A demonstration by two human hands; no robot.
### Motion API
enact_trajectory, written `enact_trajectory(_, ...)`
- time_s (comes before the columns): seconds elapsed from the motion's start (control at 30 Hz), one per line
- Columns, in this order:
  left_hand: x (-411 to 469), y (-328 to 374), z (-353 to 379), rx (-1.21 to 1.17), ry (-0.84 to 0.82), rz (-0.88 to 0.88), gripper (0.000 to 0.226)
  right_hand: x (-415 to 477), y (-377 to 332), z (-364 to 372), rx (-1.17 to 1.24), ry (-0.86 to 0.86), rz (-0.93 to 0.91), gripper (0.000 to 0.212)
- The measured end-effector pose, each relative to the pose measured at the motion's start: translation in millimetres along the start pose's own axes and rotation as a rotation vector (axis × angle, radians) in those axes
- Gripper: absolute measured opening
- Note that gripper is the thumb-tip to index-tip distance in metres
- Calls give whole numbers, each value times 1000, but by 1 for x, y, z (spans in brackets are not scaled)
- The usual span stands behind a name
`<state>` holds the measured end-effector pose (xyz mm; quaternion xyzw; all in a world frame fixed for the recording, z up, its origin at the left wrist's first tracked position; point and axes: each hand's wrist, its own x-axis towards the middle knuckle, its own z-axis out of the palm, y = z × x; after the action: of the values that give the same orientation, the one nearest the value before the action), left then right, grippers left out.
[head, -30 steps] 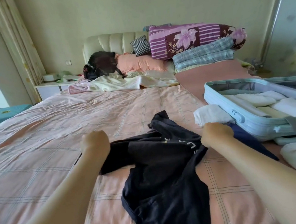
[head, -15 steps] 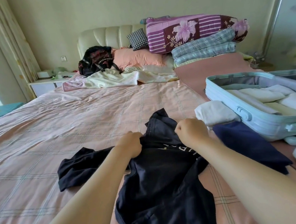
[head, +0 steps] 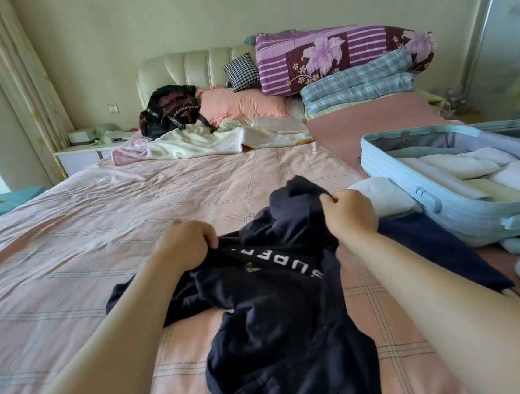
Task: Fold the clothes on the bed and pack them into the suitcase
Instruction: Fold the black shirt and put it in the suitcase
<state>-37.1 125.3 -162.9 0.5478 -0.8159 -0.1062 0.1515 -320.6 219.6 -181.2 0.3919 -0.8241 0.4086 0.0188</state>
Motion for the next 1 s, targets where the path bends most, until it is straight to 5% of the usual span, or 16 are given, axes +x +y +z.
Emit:
enact_trajectory(0.13, 5, -26, -15, 115, 343, -96, 43, 12, 8, 12, 279, -48, 263, 45)
enact_trajectory(0.23, 8, -33, 0, 239, 46, 51, 66, 0, -8, 12, 319, -195, 310, 27)
enact_trajectory(0.3, -1, -28, 11, 228, -93, 29, 81, -19, -22, 6, 51, -304, 244, 46)
enact_trajectory(0.37, -13, -26, 14, 216, -4, 107, 81, -43, -30, 3, -108, -314, 70, 70)
enact_trajectory(0.4, -20, -26, 13, 201, 69, 189, 74, -56, -35, 2, -134, -291, -115, 66)
enact_trajectory(0.47, -36, -23, 6, 28, 83, 295, 51, -80, -43, 1, -71, -327, -497, 32)
enact_trajectory(0.53, -53, -22, 1, -102, -10, 320, 28, -104, -54, -3, -2, -579, -646, 7)
enact_trajectory(0.6, -67, -29, 0, -3, -107, 341, 12, -128, -62, -6, -105, -801, -754, 27)
enact_trajectory(0.67, -78, -45, 4, 137, -230, 330, 26, -137, -57, -2, -350, -812, -851, 62)
enact_trajectory(0.77, -85, -67, 11, 182, -249, 271, 39, -137, -48, 2, -443, -812, -656, 93)
enact_trajectory(0.93, -77, -85, -1, 200, -126, 232, 39, -141, -61, 9, -321, -925, -627, 12)
enact_trajectory(1.0, -73, -89, -12, 181, -106, 177, 46, -153, -81, 0, -282, -1133, -610, 14)
